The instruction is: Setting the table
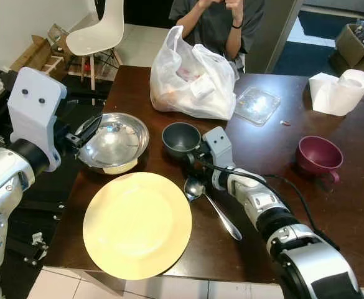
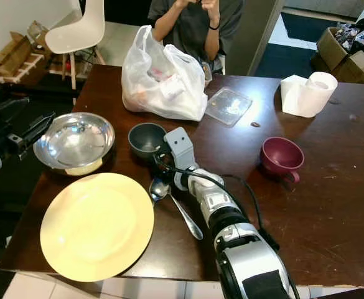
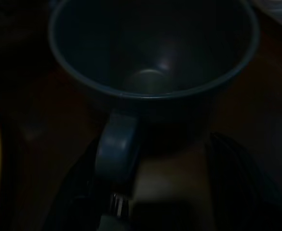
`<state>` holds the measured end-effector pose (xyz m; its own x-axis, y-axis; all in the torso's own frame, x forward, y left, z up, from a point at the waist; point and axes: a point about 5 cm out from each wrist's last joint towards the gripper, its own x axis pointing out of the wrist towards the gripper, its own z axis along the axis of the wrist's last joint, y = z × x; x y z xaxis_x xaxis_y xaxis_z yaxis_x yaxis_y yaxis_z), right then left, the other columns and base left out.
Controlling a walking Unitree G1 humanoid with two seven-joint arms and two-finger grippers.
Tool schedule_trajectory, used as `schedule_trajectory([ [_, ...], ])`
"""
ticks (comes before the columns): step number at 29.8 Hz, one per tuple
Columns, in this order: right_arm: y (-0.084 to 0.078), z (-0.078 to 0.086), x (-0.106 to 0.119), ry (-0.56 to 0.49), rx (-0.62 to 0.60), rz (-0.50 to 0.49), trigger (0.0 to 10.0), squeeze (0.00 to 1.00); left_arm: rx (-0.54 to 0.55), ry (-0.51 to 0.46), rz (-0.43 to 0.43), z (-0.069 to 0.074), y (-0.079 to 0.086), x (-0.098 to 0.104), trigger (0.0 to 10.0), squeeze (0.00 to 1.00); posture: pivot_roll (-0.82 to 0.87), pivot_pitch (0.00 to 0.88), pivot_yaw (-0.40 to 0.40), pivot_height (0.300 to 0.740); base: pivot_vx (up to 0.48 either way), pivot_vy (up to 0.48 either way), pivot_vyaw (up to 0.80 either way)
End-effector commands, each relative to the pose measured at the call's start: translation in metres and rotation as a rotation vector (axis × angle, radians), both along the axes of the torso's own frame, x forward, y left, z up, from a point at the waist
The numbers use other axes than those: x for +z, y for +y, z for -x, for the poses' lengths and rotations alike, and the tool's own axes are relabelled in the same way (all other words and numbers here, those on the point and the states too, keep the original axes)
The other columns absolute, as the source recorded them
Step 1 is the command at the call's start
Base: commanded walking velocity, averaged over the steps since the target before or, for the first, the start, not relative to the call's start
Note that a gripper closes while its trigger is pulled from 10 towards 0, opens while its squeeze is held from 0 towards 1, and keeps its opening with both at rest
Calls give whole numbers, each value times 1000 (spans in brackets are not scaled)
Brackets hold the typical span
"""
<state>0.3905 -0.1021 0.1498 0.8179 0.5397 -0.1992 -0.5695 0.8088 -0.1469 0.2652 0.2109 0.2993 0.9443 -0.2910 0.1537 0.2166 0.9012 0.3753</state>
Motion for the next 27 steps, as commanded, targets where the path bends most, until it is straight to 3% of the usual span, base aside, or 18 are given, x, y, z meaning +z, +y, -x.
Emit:
schedule_trajectory([
  [1, -2, 1, -5, 10, -14, 21, 4980, 0, 10, -8, -2, 4, 1, 2, 10000, 0, 298, 154, 49, 740, 0, 0, 0],
  [3, -3, 0, -4, -1, -32, 22, 3882, 0, 11, -7, 2, 3, 0, 2, 10000, 0, 293, 157, 50, 740, 0, 0, 0],
  [4, -5, -2, -2, -17, -49, 27, 2196, 0, 13, -7, 10, 1, -1, 2, 10000, 0, 289, 157, 48, 740, 0, 0, 0],
  [5, -5, -2, -2, -17, -49, 27, 2196, 0, 13, -7, 10, 1, -1, 2, 10000, 0, 289, 157, 48, 740, 0, 0, 0],
  [6, -5, -3, 0, -24, -54, 26, 0, 0, 13, -8, 11, 0, -1, 2, 10000, 0, 286, 158, 45, 740, 0, 0, 0],
  [20, -7, -6, 15, -100, -46, -19, 0, 0, 9, -4, 25, -3, -3, -1, 10000, 0, 273, 153, 51, 740, 0, 0, 0],
  [27, -11, -10, 36, -185, -53, -119, 0, 0, -1, 2, 43, -7, -8, -5, 10000, 0, 250, 135, 52, 740, 0, 0, 0],
])
